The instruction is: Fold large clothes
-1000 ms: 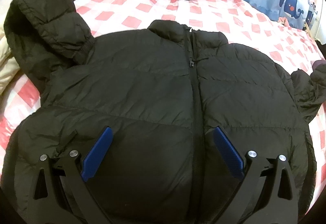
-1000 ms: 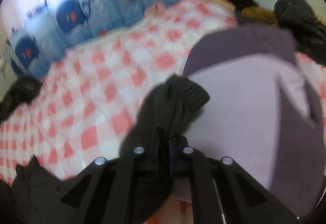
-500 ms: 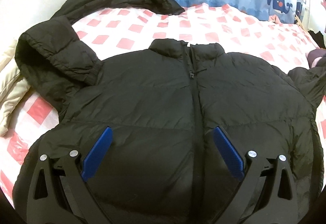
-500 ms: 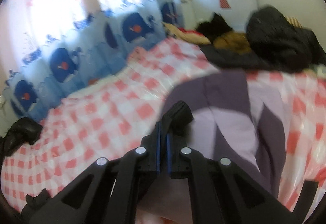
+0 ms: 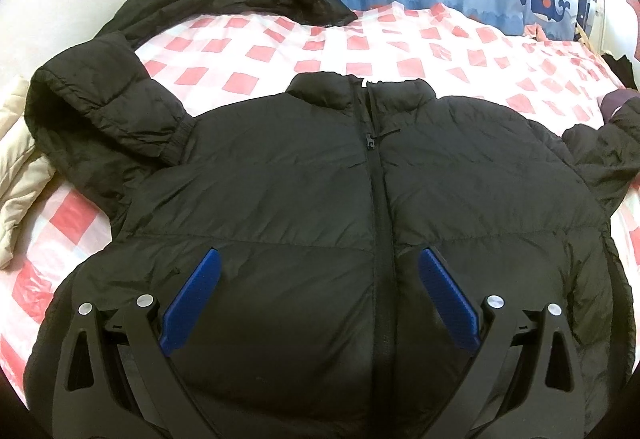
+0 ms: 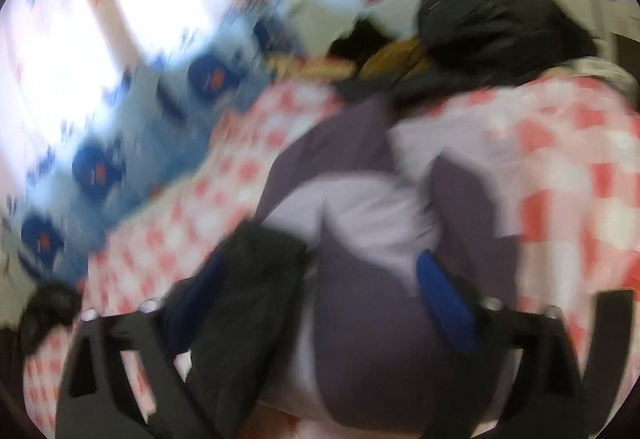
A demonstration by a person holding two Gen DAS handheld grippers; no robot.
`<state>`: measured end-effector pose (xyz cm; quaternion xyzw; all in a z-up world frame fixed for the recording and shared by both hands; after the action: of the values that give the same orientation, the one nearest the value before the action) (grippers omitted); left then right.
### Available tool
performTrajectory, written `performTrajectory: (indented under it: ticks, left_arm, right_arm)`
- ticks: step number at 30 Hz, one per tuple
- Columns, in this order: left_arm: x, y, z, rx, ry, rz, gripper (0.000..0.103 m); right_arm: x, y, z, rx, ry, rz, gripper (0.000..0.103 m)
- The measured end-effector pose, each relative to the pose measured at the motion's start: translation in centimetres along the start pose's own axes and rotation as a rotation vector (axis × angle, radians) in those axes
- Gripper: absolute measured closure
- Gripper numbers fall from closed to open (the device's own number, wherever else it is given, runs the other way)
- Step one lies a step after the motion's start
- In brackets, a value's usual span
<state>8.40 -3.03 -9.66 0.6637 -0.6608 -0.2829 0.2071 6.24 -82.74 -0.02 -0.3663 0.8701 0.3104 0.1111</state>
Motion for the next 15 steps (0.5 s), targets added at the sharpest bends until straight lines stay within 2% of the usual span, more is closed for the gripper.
performTrajectory:
  ticks: [1, 4, 7, 10, 13, 15]
  left_arm:
    - [0.0, 0.1, -0.1, 0.001, 0.006, 0.005, 0.008]
    - [0.0, 0.3, -0.3, 0.002, 0.016, 0.016, 0.008]
    - [0.1, 0.7, -0.4, 0.004, 0.03, 0.037, 0.008]
    - [0.2, 1.2, -0.5, 0.0, 0.054, 0.06, 0.008]
    - [0.1, 2.7, 0.2, -0.047, 0.094, 0.116, 0.008]
    - [-0.5, 5.0, 1.2, -0.052, 0.112, 0.152, 0.008]
  right_arm:
    - [0.7, 0.8, -0.1, -0.006, -0.025, -0.002, 0.009]
    - [2.3, 4.0, 1.8, -0.108, -0.087, -0.074, 0.009]
    - [0.6, 9.2, 8.0, -0.264, 0.004, -0.225, 0.009]
    - [-1.5, 15.6, 18.4, -0.52, 0.122, -0.377, 0.009]
    - [-2.8, 22.9, 30.6, -0.85, 0.262, -0.453, 0.009]
    - [-3.4, 26.6, 34.9, -0.961, 0.314, -0.495, 0.009]
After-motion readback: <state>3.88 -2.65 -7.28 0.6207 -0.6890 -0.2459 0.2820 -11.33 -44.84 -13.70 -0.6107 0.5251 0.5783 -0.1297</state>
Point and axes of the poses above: each gripper's, at about its wrist camera, not at the fingertips, and y roughly against the way its jaws point, x to its right, z to its underside, the point moved 9 cm from there along -y, roughly the way its jaws point, and after that the axes turned 5 degrees about x, right-handed, at the moved point
